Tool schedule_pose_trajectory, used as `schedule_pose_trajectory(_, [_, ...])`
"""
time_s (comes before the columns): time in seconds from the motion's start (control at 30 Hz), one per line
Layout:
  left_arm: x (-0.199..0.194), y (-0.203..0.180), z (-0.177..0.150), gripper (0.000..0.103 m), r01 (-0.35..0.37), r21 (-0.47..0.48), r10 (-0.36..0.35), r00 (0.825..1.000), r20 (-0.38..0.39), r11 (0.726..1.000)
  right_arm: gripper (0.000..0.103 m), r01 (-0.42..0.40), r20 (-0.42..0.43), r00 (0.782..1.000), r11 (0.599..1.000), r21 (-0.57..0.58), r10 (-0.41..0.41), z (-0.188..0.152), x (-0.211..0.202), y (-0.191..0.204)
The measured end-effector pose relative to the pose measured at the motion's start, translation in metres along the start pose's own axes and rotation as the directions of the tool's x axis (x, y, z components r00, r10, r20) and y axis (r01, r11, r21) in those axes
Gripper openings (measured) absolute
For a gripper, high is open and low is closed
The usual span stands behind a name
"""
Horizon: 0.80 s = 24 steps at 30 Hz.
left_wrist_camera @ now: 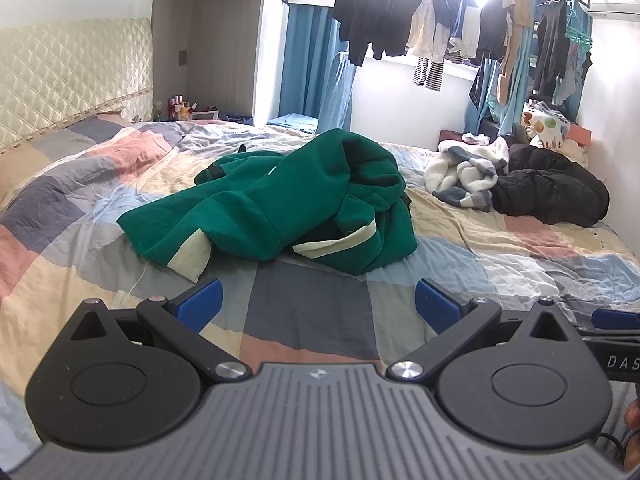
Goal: Fold large clothes
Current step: 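Reach both grippers into the green hoodie and close on its fabric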
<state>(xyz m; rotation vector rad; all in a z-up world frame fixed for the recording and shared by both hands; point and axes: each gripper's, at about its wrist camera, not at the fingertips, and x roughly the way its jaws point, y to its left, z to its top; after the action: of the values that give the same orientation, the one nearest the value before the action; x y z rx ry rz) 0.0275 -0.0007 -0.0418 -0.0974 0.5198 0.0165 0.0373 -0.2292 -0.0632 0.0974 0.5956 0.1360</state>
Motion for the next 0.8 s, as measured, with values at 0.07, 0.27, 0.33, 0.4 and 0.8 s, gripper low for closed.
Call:
schedule_pose_trajectory(0.07, [0.008,0.0,0.002,0.103,0.005,0.005,-0.005,1.0,0.0,1.0,0.103,-0.007,-0.001,1.0,1.0,0.006,0.007,0.003,0.005,-0.001])
schedule_pose_trajectory(0.27, [0.045,0.001,0.016,0.103,0.015,0.028,-0.015,1.0,0.008,0.999,0.103,-0.046,0.002,0.999,0.997,0.057,0.046,0.017,0.034,-0.011])
schedule_pose_trajectory(0.33, [0.062,0.001,0.025,0.103,0.014,0.026,-0.014,1.0,-0.004,1.0,0.103,-0.06,0.007,0.998,0.996,0.071,0.059,0.025,0.047,-0.015])
schedule_pose_trajectory(0.4, [0.08,0.003,0.035,0.103,0.024,0.004,-0.024,1.0,-0.01,1.0,0.103,-0.061,0.023,0.998,0.995,0.079,0.059,0.034,0.058,-0.018])
schedule_pose_trajectory(0.8, [0.223,0.0,0.091,0.103,-0.007,-0.056,0.004,0.999,-0.05,0.998,0.103,-0.132,-0.012,0.99,0.97,0.203,0.137,0.099,0.149,-0.023])
